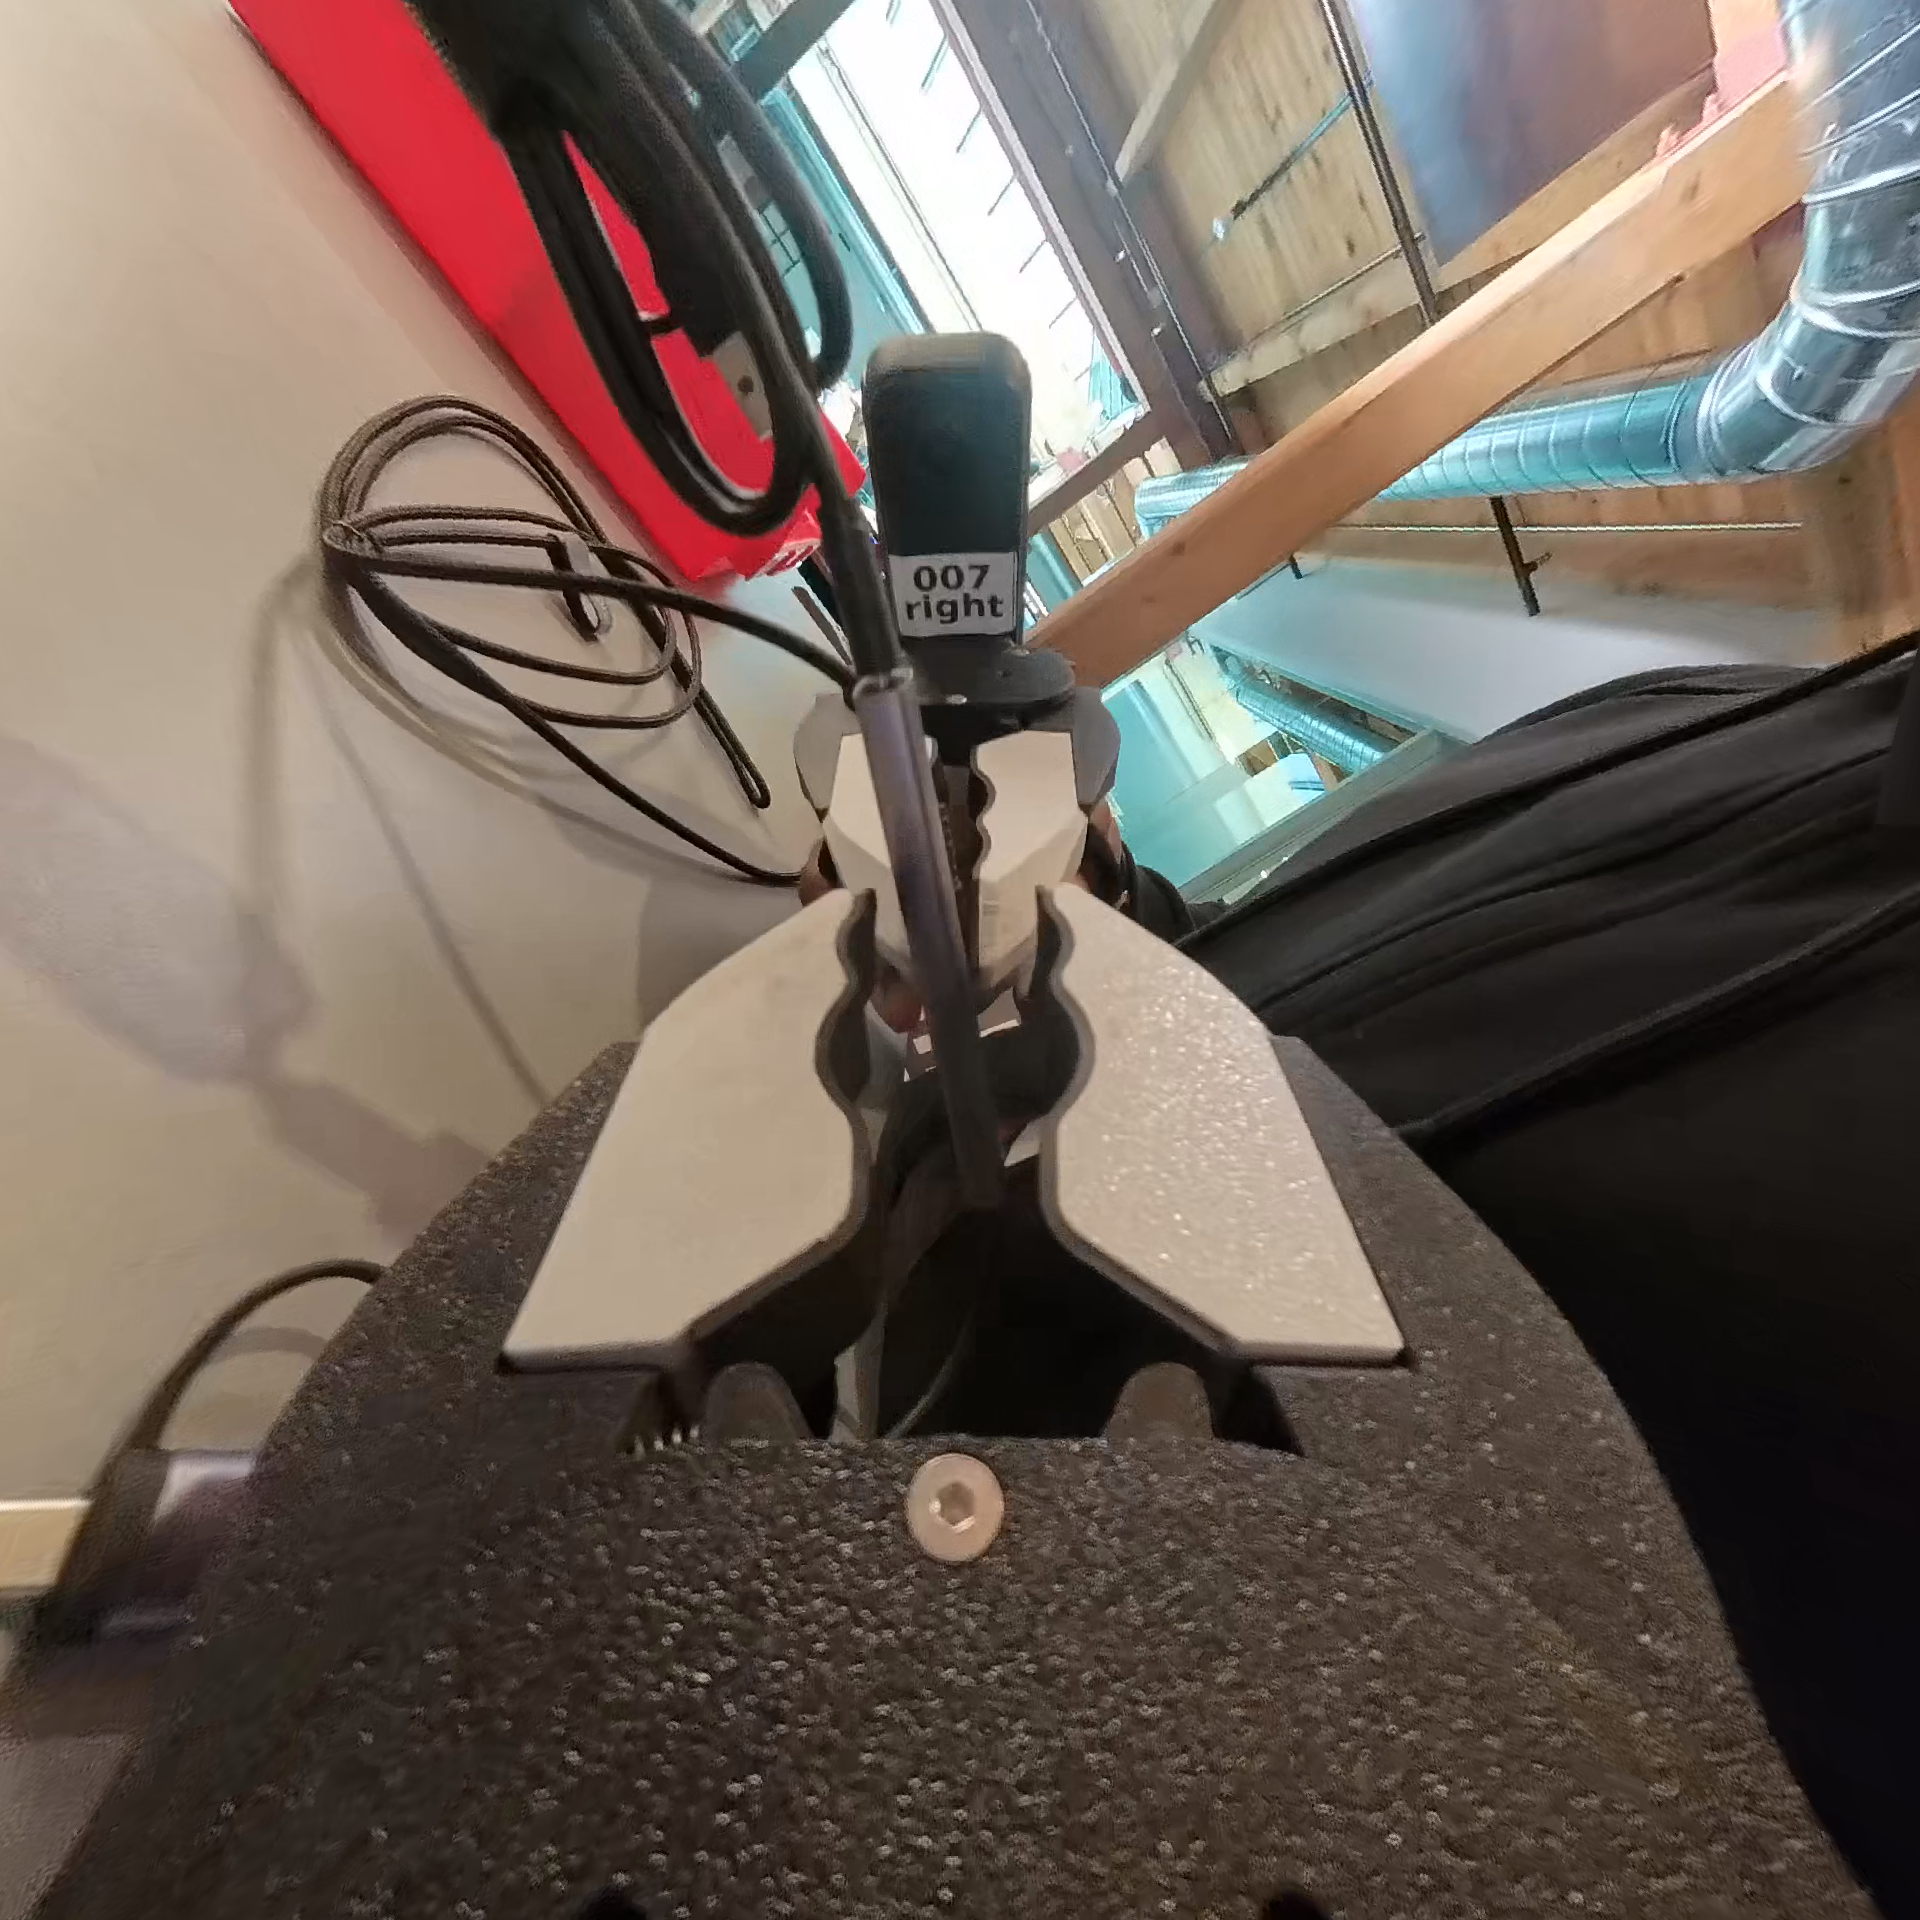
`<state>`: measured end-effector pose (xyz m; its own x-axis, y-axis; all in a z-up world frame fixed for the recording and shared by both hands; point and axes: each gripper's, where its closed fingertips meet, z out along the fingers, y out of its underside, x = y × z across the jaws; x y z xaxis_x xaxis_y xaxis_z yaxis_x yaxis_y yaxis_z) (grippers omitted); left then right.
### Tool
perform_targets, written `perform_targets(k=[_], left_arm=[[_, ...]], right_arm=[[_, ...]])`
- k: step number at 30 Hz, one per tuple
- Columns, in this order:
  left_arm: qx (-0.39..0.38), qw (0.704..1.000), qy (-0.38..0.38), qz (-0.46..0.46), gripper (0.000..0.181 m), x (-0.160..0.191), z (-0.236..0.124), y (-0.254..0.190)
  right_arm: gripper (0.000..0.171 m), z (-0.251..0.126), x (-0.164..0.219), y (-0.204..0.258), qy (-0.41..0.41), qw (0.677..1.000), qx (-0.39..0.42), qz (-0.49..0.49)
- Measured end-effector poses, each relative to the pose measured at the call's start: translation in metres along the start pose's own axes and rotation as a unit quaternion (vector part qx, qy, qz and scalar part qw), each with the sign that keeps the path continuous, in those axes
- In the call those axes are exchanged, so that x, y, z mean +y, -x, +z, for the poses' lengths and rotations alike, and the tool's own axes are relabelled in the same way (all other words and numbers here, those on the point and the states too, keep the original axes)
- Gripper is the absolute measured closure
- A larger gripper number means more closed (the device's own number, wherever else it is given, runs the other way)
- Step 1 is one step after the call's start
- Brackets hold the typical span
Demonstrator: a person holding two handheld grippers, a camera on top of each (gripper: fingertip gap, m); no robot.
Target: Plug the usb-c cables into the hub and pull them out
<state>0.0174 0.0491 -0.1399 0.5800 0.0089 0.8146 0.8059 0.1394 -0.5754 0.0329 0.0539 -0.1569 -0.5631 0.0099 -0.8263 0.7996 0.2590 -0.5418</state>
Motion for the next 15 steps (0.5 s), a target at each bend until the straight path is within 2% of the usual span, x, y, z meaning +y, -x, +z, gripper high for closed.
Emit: perform_targets(k=[3,4,6,7,15], left_arm=[[-0.009,0.999,0.031,0.000,0.144,0.006,0.005,0.004],[-0.009,0.999,0.039,0.003,0.146,0.009,0.007,0.004],[0.000,0.999,0.038,0.003,0.167,0.011,0.010,0.003],[-0.001,1.000,0.030,0.000,0.170,0.010,0.010,0.004],[-0.034,0.998,0.043,0.011,0.170,0.014,0.004,0.012]], right_arm=[[0.162,0.001,-0.002,0.000,-0.006,1.000,0.000,-0.002],[0.162,0.001,-0.003,0.000,-0.007,1.000,0.001,-0.005],[0.163,0.001,-0.005,0.000,-0.013,1.000,0.003,-0.008],[0.162,0.001,-0.006,0.000,-0.016,1.000,0.003,-0.008],[0.162,0.010,-0.006,-0.010,-0.014,0.997,0.058,-0.042]])
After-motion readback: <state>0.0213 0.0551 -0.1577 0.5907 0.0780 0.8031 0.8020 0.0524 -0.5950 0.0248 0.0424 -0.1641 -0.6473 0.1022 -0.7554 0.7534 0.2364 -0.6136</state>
